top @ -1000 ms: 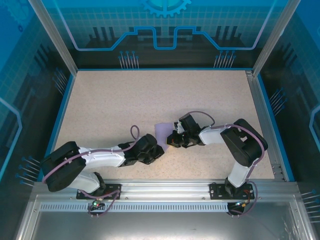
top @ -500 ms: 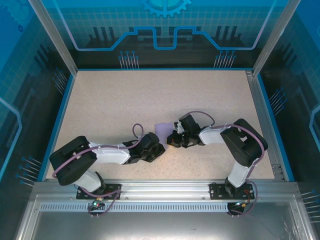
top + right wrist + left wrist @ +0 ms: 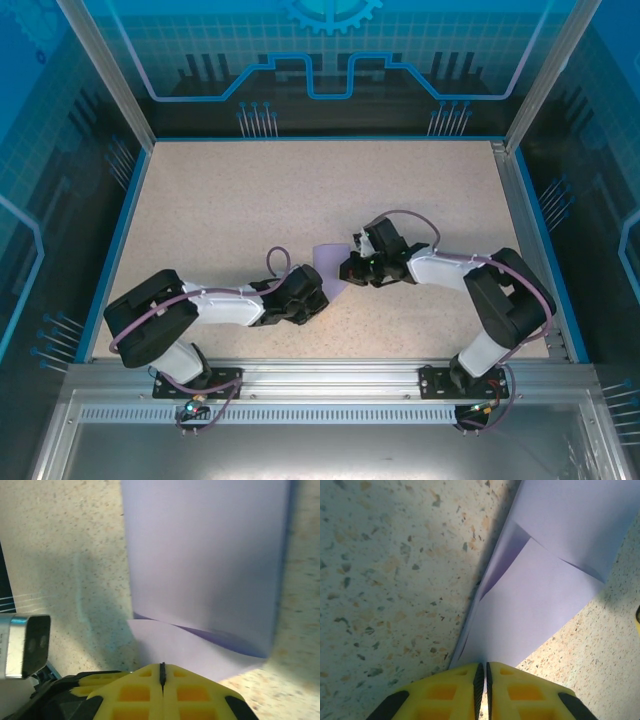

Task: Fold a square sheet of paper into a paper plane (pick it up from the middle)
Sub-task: Third fold the triangle at the center of the table.

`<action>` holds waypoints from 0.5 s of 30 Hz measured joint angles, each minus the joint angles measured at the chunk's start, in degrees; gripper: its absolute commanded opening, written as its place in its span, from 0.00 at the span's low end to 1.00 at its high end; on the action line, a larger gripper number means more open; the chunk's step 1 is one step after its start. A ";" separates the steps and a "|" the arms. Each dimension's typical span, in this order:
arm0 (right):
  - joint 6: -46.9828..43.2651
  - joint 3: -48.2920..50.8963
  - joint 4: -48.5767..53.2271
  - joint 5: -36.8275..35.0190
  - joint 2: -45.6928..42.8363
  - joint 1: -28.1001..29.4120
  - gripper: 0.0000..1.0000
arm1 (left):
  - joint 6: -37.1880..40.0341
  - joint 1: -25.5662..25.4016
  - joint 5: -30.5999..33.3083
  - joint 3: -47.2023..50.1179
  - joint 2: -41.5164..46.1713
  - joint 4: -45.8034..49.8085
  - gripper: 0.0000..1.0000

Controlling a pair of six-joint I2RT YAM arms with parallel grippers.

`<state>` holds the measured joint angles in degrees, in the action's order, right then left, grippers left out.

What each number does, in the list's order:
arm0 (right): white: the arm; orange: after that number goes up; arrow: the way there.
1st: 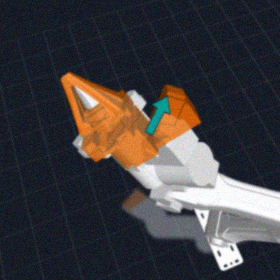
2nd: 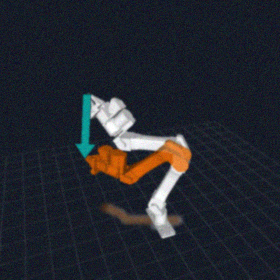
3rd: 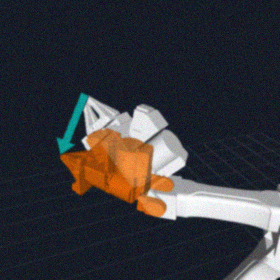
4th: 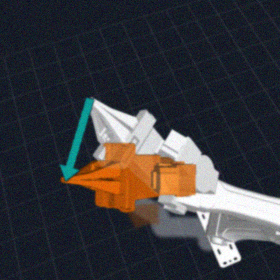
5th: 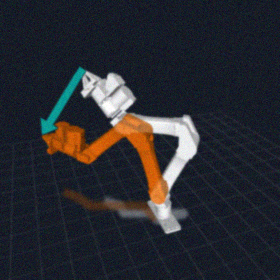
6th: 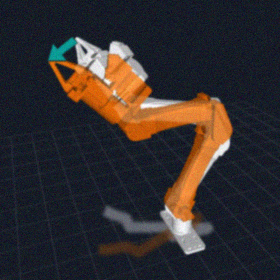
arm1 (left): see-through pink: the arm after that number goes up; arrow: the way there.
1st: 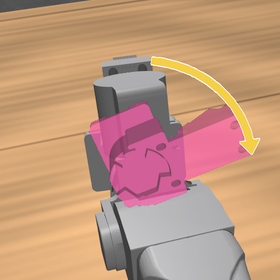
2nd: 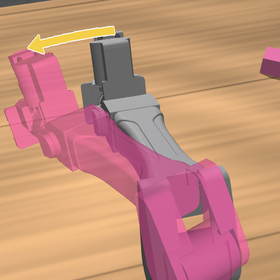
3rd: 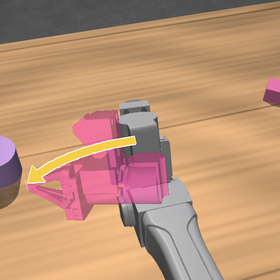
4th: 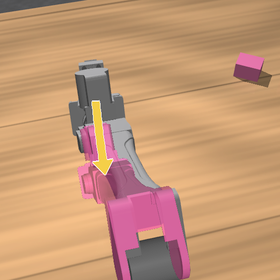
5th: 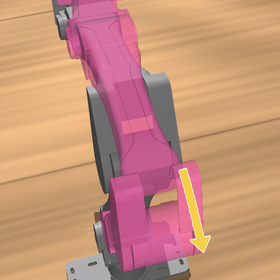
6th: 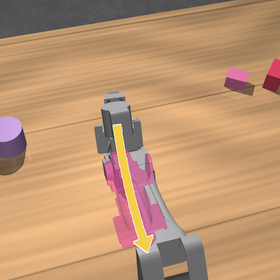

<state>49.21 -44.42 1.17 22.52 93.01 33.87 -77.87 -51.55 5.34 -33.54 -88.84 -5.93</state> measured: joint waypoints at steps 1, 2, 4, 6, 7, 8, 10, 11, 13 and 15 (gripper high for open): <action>0.04 -0.02 -0.20 0.00 0.11 0.66 0.00 | 0.02 0.00 0.00 0.00 0.00 0.00 0.17; 0.17 -0.02 -0.42 -0.02 0.37 1.25 0.00 | 0.02 0.00 0.00 0.00 0.00 0.00 0.17; 0.70 0.13 -1.60 -0.09 1.51 2.08 0.00 | 0.02 0.00 0.00 0.00 0.00 0.02 0.17; 1.14 0.61 -2.97 -0.20 3.10 2.14 0.00 | 0.02 0.00 0.00 0.00 0.00 0.02 0.17; 1.42 0.87 -3.41 -0.37 3.87 2.10 0.00 | 0.02 0.00 0.00 0.00 0.00 0.02 0.17; 1.62 1.29 -3.89 -0.63 4.61 2.10 0.00 | 0.02 0.00 0.00 0.00 0.00 0.02 0.17; 1.92 2.25 -4.50 -0.66 5.64 1.84 0.00 | 0.00 0.00 0.00 0.00 0.00 0.00 0.17; 1.97 2.60 -5.25 -0.17 5.70 1.31 0.00 | 0.00 0.00 0.00 0.02 0.00 0.00 0.17; 1.97 3.13 -5.99 0.26 5.68 0.20 0.00 | 0.02 0.00 0.00 0.04 -0.02 -0.11 0.16; 1.92 4.02 -6.95 1.38 5.57 -1.68 0.00 | 0.02 0.00 0.00 0.09 -0.17 -0.48 0.16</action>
<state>51.13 -40.40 -5.78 23.90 98.59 32.18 -77.84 -51.55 5.34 -33.45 -89.01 -6.42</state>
